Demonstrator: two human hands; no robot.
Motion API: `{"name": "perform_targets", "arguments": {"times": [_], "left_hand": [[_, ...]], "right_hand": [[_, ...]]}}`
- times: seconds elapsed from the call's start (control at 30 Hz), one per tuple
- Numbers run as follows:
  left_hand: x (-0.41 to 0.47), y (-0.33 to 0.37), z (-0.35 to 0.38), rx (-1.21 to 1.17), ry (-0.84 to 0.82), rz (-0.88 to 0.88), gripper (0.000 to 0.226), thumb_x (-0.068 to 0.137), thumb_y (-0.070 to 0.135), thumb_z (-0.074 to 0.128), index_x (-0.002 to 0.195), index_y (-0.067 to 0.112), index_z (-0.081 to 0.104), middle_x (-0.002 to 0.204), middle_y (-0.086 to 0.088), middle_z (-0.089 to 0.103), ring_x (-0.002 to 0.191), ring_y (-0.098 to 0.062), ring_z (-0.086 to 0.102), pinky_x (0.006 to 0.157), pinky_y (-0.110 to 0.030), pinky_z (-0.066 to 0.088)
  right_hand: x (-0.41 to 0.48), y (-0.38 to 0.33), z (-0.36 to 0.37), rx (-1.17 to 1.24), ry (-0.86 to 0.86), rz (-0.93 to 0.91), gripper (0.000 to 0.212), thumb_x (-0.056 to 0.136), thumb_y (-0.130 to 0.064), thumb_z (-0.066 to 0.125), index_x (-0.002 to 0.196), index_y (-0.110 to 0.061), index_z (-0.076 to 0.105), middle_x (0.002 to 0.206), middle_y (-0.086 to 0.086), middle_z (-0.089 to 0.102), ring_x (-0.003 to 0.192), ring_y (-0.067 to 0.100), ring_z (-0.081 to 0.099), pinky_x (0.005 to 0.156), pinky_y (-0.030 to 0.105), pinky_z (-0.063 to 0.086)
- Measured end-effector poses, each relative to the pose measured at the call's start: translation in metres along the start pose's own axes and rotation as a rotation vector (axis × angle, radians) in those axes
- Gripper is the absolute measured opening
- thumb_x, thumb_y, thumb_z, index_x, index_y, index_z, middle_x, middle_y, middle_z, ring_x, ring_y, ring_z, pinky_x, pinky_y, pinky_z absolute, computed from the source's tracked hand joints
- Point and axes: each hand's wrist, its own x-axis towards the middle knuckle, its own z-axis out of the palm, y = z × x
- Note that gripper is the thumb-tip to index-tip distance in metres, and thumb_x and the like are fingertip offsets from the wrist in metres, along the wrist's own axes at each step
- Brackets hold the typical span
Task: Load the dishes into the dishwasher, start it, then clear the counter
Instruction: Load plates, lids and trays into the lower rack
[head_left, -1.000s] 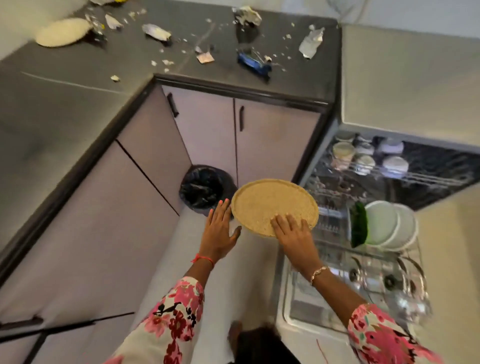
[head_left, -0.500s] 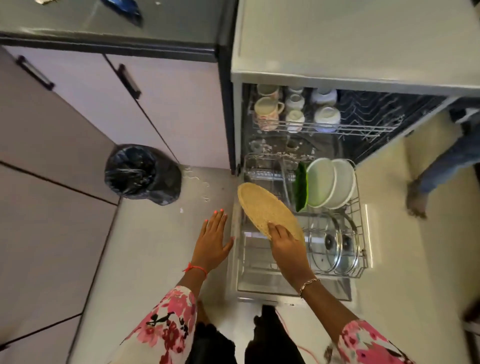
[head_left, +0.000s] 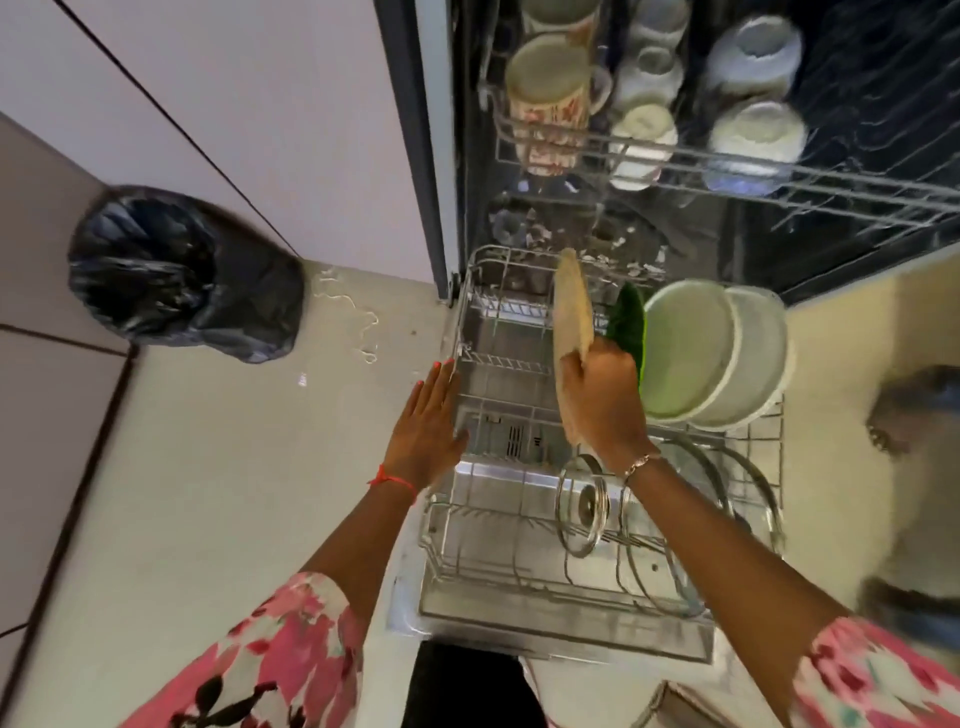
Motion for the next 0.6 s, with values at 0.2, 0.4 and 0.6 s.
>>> {"name": "perform_targets", "arguments": {"times": [0.2,0.4,0.6], "left_hand": [[0.038,-0.028,0.044,0.008,0.061,-0.001,0.073,0.092,0.019,0.049,0.147,0.001,0.004,0.155,-0.014,-0.002,0.139,-0.024,-0.010,0.115,-0.034,0.001],[0.064,-0.044,0.069,0.076,0.120,0.084,0.074,0.081,0.001,0.056,0.143,-0.004,0.016,0.151,-0.022,0.016,0.138,-0.030,0.006,0.110,-0.040,0.010],[0.074,-0.058,0.080,0.168,0.149,0.136,0.079,0.076,-0.006,0.060,0.141,-0.003,0.015,0.149,-0.022,0.016,0.137,-0.032,0.012,0.110,-0.040,0.017]], "right_hand": [[0.046,0.019,0.029,-0.075,0.051,-0.016,0.027,0.094,-0.018,0.048,0.081,0.004,0.057,0.065,0.013,0.054,0.050,0.016,0.043,0.045,0.018,0.027],[0.077,0.037,0.047,-0.064,0.062,-0.006,0.032,0.095,-0.020,0.046,0.084,0.007,0.059,0.077,0.022,0.061,0.068,0.032,0.058,0.060,0.039,0.049],[0.087,0.031,0.055,-0.062,0.055,0.014,0.031,0.095,-0.020,0.046,0.088,0.008,0.059,0.083,0.021,0.060,0.071,0.025,0.053,0.071,0.041,0.051]]}}
